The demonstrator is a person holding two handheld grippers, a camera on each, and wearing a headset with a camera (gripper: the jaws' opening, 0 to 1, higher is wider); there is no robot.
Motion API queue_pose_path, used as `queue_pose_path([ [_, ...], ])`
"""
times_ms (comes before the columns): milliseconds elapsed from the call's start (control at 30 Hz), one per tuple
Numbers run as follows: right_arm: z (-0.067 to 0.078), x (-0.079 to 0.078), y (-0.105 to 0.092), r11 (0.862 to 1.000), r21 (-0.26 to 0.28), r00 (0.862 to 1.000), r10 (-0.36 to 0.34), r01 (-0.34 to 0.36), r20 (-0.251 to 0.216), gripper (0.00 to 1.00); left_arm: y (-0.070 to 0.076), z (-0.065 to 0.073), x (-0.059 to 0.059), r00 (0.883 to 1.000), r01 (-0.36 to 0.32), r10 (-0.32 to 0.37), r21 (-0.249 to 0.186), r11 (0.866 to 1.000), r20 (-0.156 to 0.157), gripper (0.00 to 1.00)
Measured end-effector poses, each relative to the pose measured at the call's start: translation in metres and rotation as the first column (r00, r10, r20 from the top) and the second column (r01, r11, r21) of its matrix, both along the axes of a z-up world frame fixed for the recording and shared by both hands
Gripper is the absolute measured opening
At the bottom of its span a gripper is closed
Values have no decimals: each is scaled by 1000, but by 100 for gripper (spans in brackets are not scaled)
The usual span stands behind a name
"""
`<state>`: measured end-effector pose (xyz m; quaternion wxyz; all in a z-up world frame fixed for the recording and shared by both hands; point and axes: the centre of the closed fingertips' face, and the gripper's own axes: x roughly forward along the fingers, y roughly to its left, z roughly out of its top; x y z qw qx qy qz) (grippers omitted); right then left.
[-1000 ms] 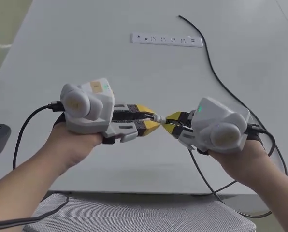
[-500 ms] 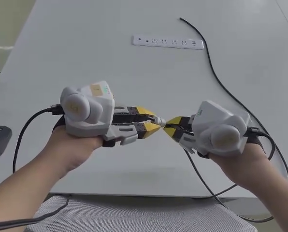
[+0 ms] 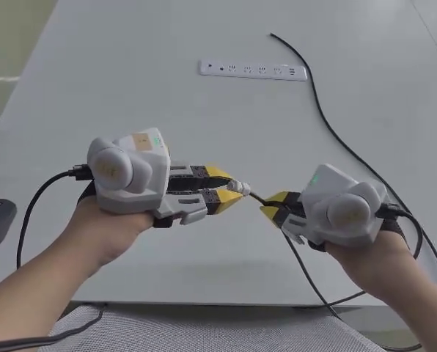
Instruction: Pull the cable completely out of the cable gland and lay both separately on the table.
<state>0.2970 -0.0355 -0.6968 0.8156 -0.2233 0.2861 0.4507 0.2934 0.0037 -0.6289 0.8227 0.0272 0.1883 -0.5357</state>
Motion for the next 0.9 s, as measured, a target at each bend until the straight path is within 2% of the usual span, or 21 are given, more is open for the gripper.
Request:
queue_pose_path([
  [233, -10, 0, -11, 999, -26, 999, -29, 29, -13, 0, 2, 1, 1, 1000, -6, 6, -6, 1000, 0, 15],
  [667, -8, 2, -13, 999, -37, 999, -35, 34, -3, 0, 1, -9, -4, 1000, 2, -2, -12, 1000, -16, 15],
  [900, -6, 8, -16, 997, -47, 998, -57, 57, -10, 0, 7, -15, -7, 1000, -9, 9, -14, 1000, -20, 15],
])
